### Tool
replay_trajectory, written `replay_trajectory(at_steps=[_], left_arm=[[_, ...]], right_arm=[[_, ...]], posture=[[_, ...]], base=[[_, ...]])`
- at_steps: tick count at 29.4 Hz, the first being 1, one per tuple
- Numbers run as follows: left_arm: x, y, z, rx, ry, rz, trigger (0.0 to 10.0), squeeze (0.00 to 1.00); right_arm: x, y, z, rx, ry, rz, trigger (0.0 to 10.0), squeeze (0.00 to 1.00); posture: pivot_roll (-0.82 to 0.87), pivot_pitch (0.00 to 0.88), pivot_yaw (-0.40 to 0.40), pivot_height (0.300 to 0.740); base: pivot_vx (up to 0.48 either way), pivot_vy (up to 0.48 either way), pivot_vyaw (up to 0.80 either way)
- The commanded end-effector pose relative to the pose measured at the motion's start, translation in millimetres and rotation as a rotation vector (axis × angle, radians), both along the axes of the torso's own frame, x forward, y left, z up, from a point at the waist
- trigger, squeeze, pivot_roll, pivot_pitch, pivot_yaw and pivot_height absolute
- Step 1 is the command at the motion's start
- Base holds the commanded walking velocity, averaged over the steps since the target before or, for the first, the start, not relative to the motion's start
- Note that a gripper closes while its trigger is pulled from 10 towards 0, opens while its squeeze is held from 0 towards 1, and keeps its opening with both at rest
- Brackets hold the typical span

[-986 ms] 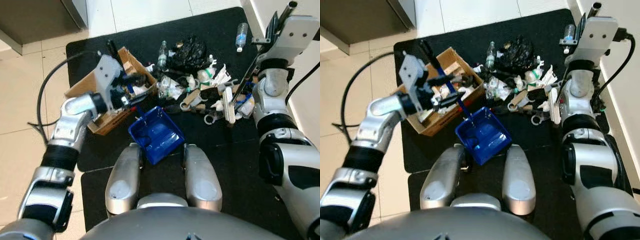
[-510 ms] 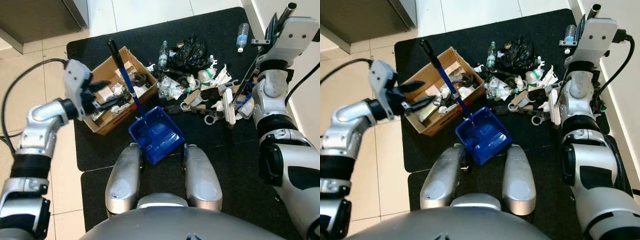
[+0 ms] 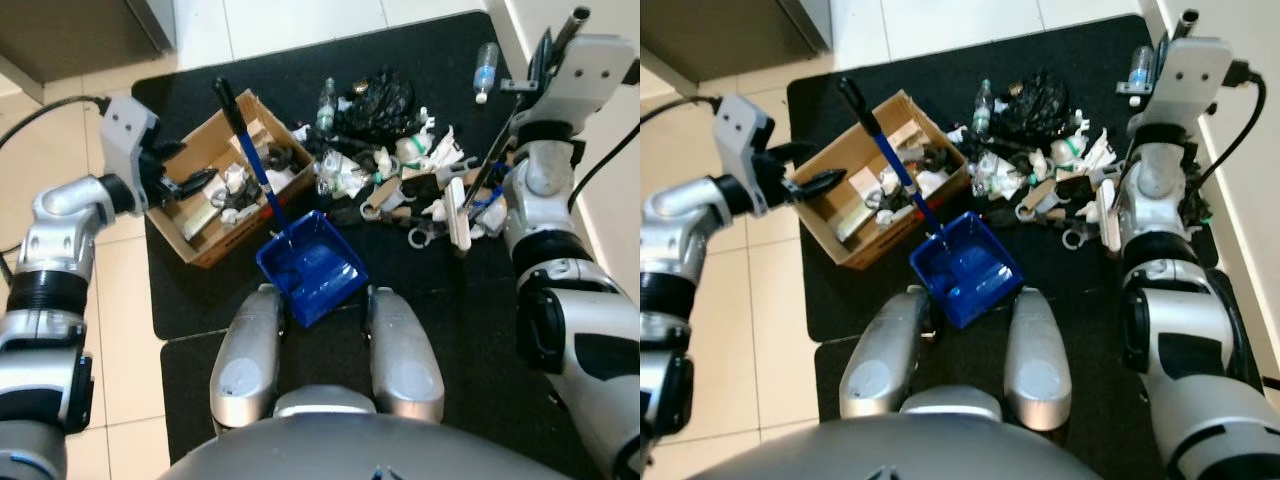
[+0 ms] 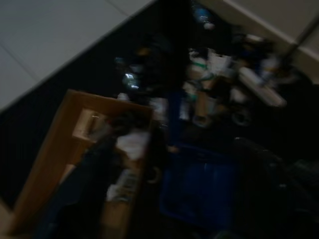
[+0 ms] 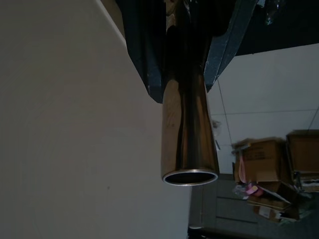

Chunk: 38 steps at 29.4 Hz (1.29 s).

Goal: Sweep floor

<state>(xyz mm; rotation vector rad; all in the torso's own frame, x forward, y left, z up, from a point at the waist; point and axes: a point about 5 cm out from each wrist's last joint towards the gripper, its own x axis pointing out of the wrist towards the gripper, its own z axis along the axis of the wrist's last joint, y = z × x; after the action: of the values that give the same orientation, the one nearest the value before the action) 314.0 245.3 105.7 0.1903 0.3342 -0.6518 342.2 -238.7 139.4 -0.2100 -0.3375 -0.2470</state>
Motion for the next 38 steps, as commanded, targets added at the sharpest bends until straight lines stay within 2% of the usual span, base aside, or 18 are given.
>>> replay_trajectory(at_steps=[1,2,3,9,14,28,29,32,34,35,36,37,38], left_arm=[[-3.2,-2.7,-12.1,0.007,0.034,0.003,10.0,1.0],[0.9,-6.8,-11.3,0.004,0.029,-0.004,10.0,0.34],[4.8,-10.3,-10.1,0.003,0.021,-0.012,10.0,0.0],[15.0,-24.2,-6.2,-0.027,0.024,-0.069,10.0,0.0],[26.1,-32.3,-2.4,-0.016,0.005,-0.088,10.0,0.0],[36.2,-49.3,-2.4,-0.015,0.0,-0.115,10.0,0.0],[37.5,-51.1,-1.9,-0.015,-0.002,-0.113,9.1,0.0],[39.7,-53.7,-0.6,-0.011,-0.012,-0.11,9.0,0.0],[41.2,-55.3,0.3,0.0,-0.018,-0.111,7.2,0.0],[41.6,-55.8,0.4,0.003,-0.019,-0.113,6.9,0.0],[41.5,-55.8,0.0,0.009,-0.016,-0.115,4.5,0.0],[41.5,-55.8,0.0,0.009,-0.016,-0.115,4.5,0.0],[41.5,-55.8,-0.4,0.012,-0.014,-0.117,2.9,0.0]], right_arm=[[-1.2,2.7,3.9,-0.019,-0.032,0.02,10.0,0.0],[-1.6,1.9,4.1,-0.022,-0.032,0.019,10.0,0.0],[-1.7,1.0,4.3,-0.024,-0.032,0.019,10.0,0.0],[-1.2,0.7,6.0,-0.029,-0.033,0.023,10.0,0.0],[-0.8,0.4,8.7,-0.038,-0.04,0.03,10.0,0.0],[-2.9,-3.0,12.1,-0.059,-0.049,0.04,10.0,0.0],[-2.9,-2.8,12.5,-0.06,-0.05,0.042,10.0,0.0],[-2.9,-2.9,13.4,-0.062,-0.052,0.044,10.0,0.0],[-3.0,-3.7,14.5,-0.065,-0.055,0.044,10.0,0.0],[-3.2,-4.1,14.8,-0.066,-0.056,0.044,10.0,0.0],[-3.4,-4.7,15.1,-0.067,-0.057,0.044,10.0,0.0],[-3.4,-4.7,15.1,-0.067,-0.057,0.044,10.0,0.0],[-3.7,-5.0,15.3,-0.067,-0.057,0.044,10.0,0.0]], posture=[[0.07,0.238,0.059,0.74],[0.07,0.238,0.059,0.74],[0.07,0.243,0.052,0.74],[0.05,0.255,0.045,0.74],[0.04,0.259,0.039,0.74],[0.0,0.282,0.021,0.74],[-0.01,0.283,0.02,0.74],[-0.01,0.283,0.019,0.74],[-0.02,0.281,0.018,0.74],[-0.02,0.281,0.019,0.74],[-0.02,0.281,0.019,0.74],[-0.02,0.281,0.019,0.74],[-0.02,0.281,0.019,0.74]], base=[[0.0,0.0,0.0],[0.0,0.0,0.0],[0.0,0.0,0.0],[0.0,0.0,0.0],[0.0,0.0,0.0],[0.0,0.0,0.0],[0.0,0.0,0.0],[0.0,0.0,0.0],[0.0,0.0,0.0],[0.0,0.0,0.0],[0.0,0.0,0.0],[0.0,0.0,0.0],[0.0,0.0,0.0]])
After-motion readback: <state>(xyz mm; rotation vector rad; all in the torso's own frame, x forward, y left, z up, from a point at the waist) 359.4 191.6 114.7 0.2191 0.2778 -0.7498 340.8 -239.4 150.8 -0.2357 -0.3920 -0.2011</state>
